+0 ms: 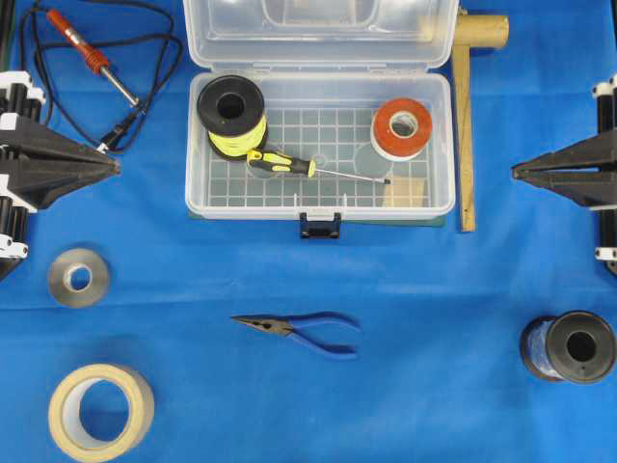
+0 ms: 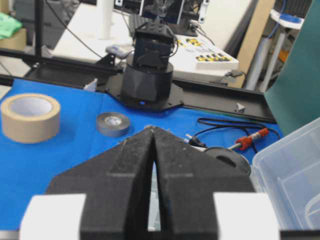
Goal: Pick the screwdriver from the toolbox among several items.
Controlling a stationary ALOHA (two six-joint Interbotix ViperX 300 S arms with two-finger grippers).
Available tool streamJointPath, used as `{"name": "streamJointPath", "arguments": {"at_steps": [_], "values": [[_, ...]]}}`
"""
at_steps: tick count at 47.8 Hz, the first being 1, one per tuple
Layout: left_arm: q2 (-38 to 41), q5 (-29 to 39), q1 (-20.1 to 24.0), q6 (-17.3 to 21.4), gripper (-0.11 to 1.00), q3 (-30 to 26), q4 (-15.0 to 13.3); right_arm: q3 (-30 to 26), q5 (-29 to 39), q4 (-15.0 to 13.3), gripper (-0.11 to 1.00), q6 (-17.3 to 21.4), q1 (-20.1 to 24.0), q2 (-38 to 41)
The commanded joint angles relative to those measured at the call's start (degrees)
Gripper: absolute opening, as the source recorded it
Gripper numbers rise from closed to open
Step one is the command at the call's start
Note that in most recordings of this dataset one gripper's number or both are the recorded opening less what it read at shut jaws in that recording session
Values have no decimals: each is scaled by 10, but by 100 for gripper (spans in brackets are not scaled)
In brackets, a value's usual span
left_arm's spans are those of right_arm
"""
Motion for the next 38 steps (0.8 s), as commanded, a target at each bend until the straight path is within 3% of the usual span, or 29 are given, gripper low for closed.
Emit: {"name": "streamJointPath", "arguments": {"at_steps": [1, 11, 23, 31, 34, 38], "values": [[4, 2, -2, 4, 0, -10, -16, -15, -4, 4, 0, 3, -4, 4], [7, 5, -2, 2, 0, -11, -16, -110, 88, 13, 0, 14, -28, 97], [8, 5, -2, 2, 0, -12, -16, -262, 236, 14, 0, 57, -90, 260], [10, 5, -2, 2, 0, -11, -16, -356, 328, 15, 1, 67, -104, 372], [9, 5, -3, 2, 0, -11, -16, -394, 364, 15, 10, 69, -107, 413], [10, 5, -3, 2, 0, -11, -16, -445, 420, 12, 31, 69, -113, 467]]}}
